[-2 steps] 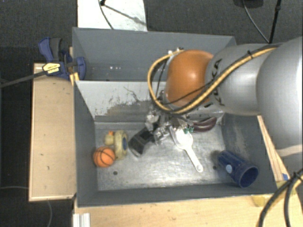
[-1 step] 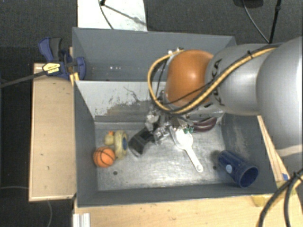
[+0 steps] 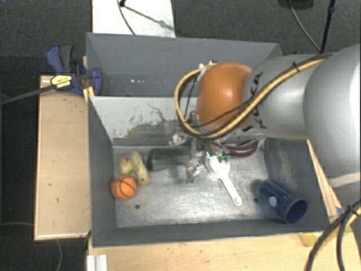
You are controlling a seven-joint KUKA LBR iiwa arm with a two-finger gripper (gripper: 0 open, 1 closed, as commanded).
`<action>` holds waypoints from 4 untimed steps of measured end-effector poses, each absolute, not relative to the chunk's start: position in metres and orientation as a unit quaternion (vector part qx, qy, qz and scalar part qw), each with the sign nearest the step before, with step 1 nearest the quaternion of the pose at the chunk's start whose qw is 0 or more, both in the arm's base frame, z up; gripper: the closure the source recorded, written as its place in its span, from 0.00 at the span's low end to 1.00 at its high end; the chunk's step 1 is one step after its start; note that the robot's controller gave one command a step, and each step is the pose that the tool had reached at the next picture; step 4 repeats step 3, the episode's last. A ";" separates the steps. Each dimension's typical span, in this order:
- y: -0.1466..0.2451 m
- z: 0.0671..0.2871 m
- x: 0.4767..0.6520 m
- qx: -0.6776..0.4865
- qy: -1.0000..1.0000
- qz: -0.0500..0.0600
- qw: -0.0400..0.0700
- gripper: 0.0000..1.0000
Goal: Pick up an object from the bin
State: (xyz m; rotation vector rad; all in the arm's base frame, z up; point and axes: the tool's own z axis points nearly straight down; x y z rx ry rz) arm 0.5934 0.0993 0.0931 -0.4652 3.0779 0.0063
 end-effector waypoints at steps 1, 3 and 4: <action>0.097 0.086 0.588 -0.150 0.989 0.001 0.006 0.00; 0.106 0.081 0.601 -0.177 0.984 -0.002 0.011 1.00; 0.106 0.081 0.601 -0.177 0.984 -0.002 0.011 1.00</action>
Offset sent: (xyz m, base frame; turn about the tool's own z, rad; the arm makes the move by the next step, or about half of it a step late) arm -0.0007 0.0093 -0.0231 -0.0706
